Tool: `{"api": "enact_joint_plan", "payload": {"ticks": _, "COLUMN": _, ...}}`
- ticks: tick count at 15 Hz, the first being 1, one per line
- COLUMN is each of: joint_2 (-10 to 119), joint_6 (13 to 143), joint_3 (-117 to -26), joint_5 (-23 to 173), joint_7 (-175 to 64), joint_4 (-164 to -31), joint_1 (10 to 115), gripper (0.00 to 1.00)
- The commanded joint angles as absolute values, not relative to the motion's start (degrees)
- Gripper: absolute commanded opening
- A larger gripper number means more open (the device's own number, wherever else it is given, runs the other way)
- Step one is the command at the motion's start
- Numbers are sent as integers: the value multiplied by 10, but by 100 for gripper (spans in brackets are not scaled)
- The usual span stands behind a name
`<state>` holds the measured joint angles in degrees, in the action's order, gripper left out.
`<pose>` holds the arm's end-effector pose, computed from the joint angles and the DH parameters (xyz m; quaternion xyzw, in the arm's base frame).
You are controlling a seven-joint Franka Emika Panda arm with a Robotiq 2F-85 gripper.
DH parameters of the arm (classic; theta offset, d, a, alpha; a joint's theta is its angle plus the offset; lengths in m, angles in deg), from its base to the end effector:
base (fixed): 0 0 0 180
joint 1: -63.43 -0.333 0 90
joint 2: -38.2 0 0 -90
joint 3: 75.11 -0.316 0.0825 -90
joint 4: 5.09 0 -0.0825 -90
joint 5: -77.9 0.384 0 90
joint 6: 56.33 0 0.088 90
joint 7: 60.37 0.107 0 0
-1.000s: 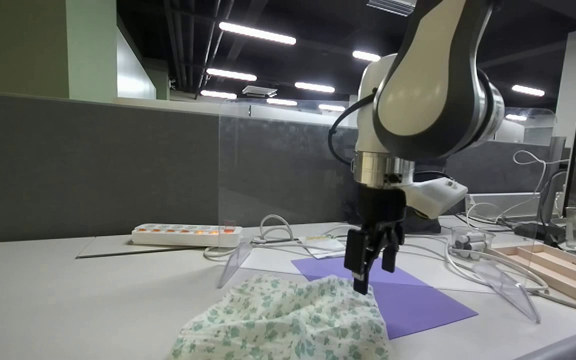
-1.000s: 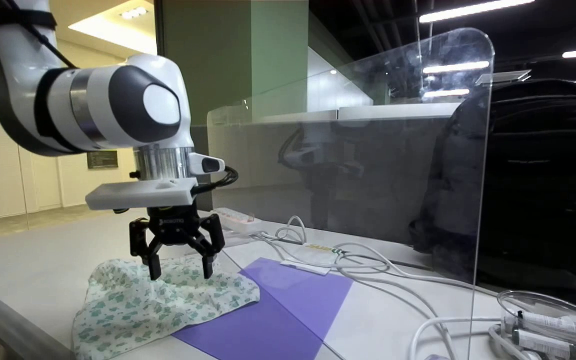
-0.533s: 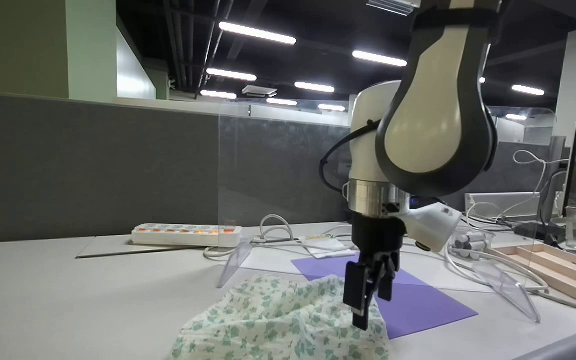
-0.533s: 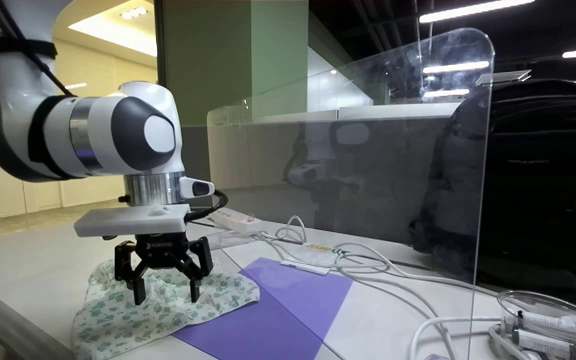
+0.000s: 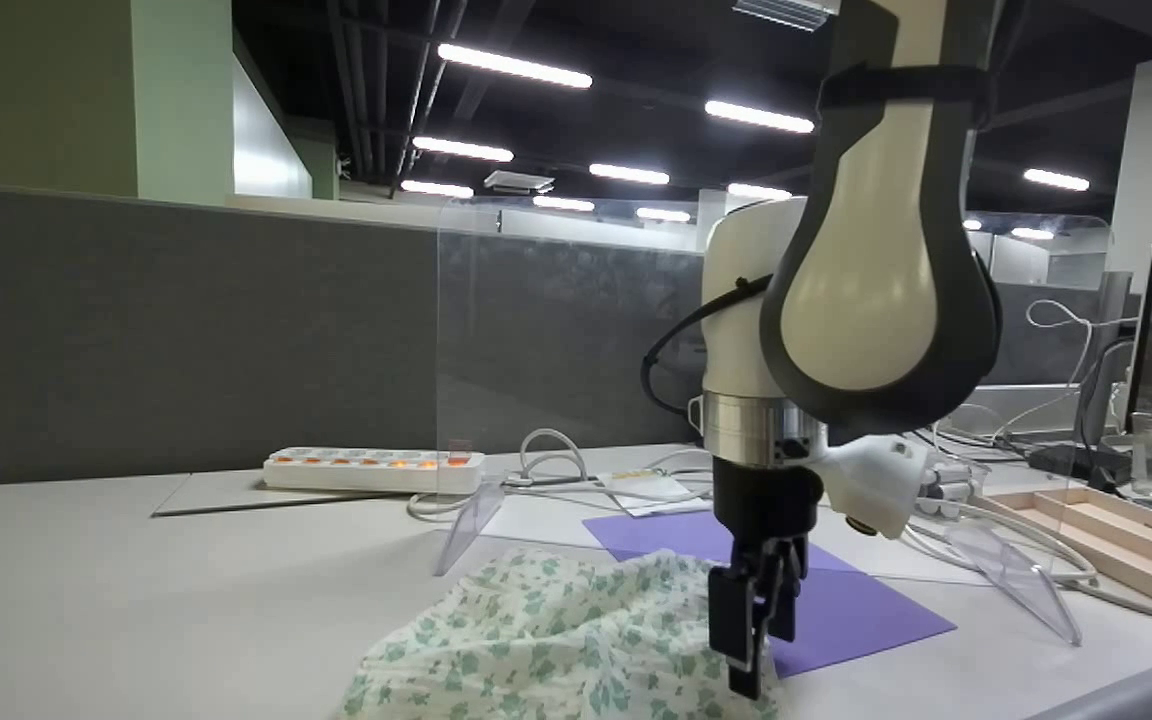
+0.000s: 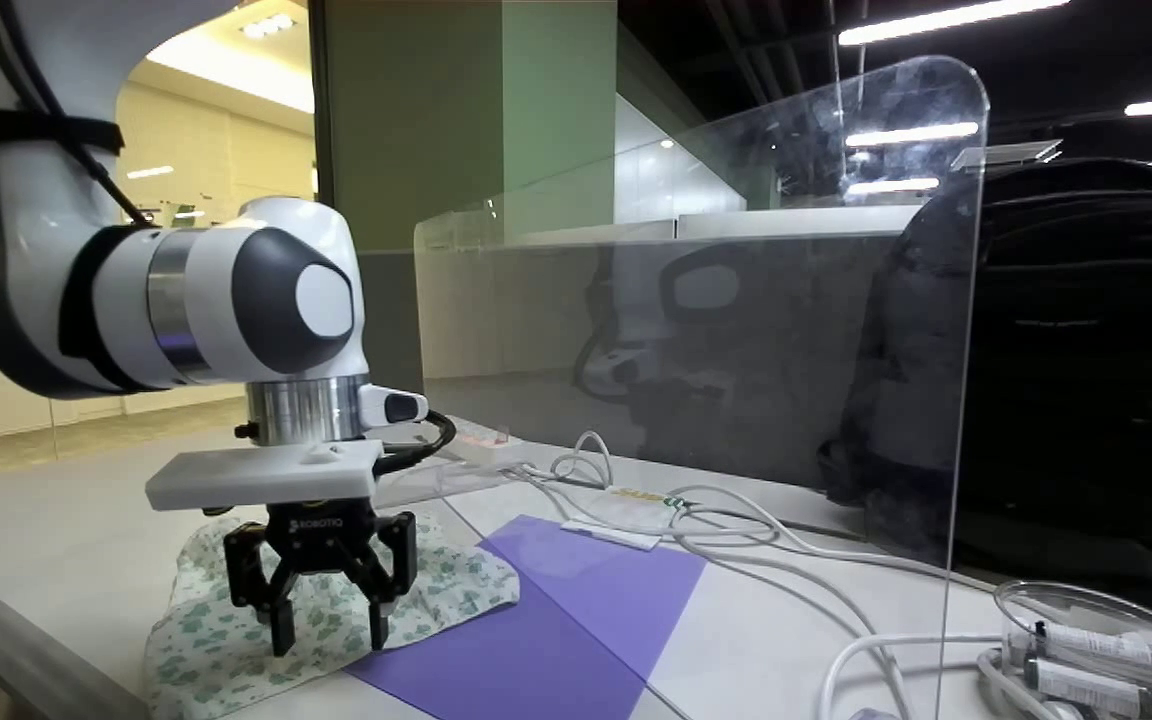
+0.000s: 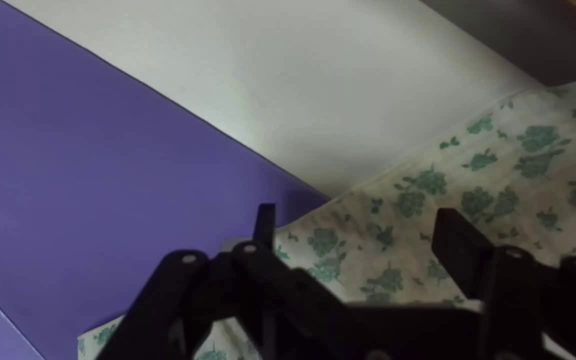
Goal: Hang the cloth on the screen
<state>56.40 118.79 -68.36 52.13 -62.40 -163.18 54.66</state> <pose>0.3613 0.0412 0.1199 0.9651 0.2593 -0.0129 0.0349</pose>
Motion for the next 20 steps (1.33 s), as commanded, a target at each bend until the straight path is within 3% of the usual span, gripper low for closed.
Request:
{"api": "enact_joint_plan", "payload": {"ticks": 1, "joint_2": 582, "joint_6": 1199, "joint_3": -653, "joint_5": 508, "joint_7": -613, "joint_4": -1620, "joint_1": 521, "gripper": 51}}
{"api": "enact_joint_plan", "payload": {"ticks": 9, "joint_2": 589, "joint_6": 1208, "joint_3": -637, "joint_5": 517, "joint_7": -619, "joint_4": -1621, "joint_1": 504, "gripper": 3}}
{"api": "enact_joint_plan", "payload": {"ticks": 20, "joint_2": 481, "joint_6": 1160, "joint_3": -635, "joint_5": 522, "joint_7": -601, "joint_4": -1603, "joint_1": 468, "gripper": 0}}
